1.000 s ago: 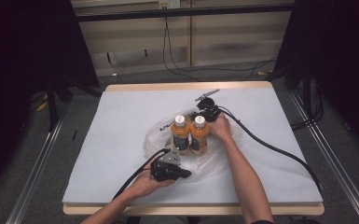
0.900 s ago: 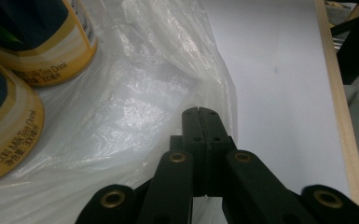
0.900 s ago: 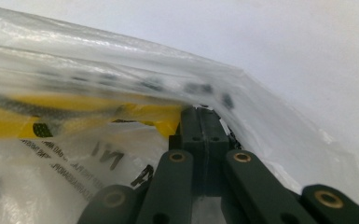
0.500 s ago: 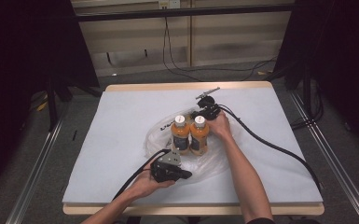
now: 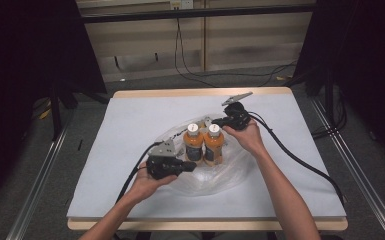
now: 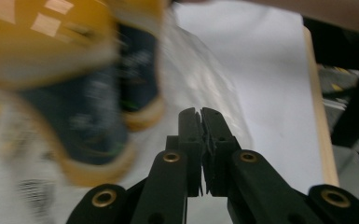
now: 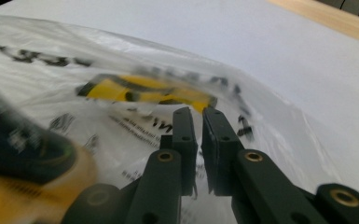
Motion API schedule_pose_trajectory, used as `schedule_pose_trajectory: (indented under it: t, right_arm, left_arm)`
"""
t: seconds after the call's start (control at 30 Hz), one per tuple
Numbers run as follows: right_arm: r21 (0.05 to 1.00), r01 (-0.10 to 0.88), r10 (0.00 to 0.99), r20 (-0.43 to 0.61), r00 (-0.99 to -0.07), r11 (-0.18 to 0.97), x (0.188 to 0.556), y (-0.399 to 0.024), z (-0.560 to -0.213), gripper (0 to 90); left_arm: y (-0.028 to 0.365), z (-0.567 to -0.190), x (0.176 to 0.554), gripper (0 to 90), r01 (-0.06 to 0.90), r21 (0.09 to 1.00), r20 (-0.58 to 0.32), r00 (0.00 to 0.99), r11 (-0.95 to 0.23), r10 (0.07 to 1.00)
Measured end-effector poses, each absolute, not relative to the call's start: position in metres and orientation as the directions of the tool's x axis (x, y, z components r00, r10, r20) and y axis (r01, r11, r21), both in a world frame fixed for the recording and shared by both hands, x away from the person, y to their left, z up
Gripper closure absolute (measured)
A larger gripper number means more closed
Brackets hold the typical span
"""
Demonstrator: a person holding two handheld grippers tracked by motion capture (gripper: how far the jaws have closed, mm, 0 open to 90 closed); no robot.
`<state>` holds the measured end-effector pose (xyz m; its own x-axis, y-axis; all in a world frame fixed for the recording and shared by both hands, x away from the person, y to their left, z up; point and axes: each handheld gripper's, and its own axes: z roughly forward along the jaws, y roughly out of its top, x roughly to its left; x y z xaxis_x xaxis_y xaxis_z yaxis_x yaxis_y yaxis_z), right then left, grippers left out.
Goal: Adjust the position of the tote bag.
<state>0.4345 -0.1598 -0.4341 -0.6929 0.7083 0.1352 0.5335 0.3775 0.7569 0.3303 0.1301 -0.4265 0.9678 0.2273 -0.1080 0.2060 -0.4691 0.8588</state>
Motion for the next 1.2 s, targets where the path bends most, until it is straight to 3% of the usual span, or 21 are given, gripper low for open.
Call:
schedule_pose_trajectory:
  t: [0.23, 0.43, 0.73, 0.97, 1.2]
  right_arm:
    - [0.768, 0.521, 0.705, 0.131, -0.697, 0.372, 0.392, -0.18, -0.423, 80.7]
    - [0.75, 0.524, 0.696, 0.12, -0.708, 0.404, 0.363, -0.193, -0.423, 80.4]
    - [0.709, 0.524, 0.635, 0.14, -0.76, 0.471, 0.322, -0.181, -0.448, 82.1]
    - [0.683, 0.524, 0.623, 0.129, -0.771, 0.508, 0.314, -0.176, -0.468, 83.0]
    - [0.661, 0.534, 0.625, 0.123, -0.771, 0.528, 0.312, -0.177, -0.477, 82.9]
  left_arm:
    - [0.153, -0.396, 0.357, 89.0, 0.192, 0.901, -0.057, 0.942, -0.39, 0.331]
    - [0.155, -0.39, 0.39, 90.0, 0.227, 0.871, -0.043, 0.919, -0.435, 0.392]
    - [0.13, -0.437, 0.422, 90.0, 0.331, 0.762, -0.08, 0.901, -0.556, 0.426]
    - [0.117, -0.471, 0.431, 90.0, 0.367, 0.7, -0.109, 0.903, -0.613, 0.416]
    - [0.115, -0.479, 0.433, 90.0, 0.379, 0.674, -0.101, 0.898, -0.634, 0.429]
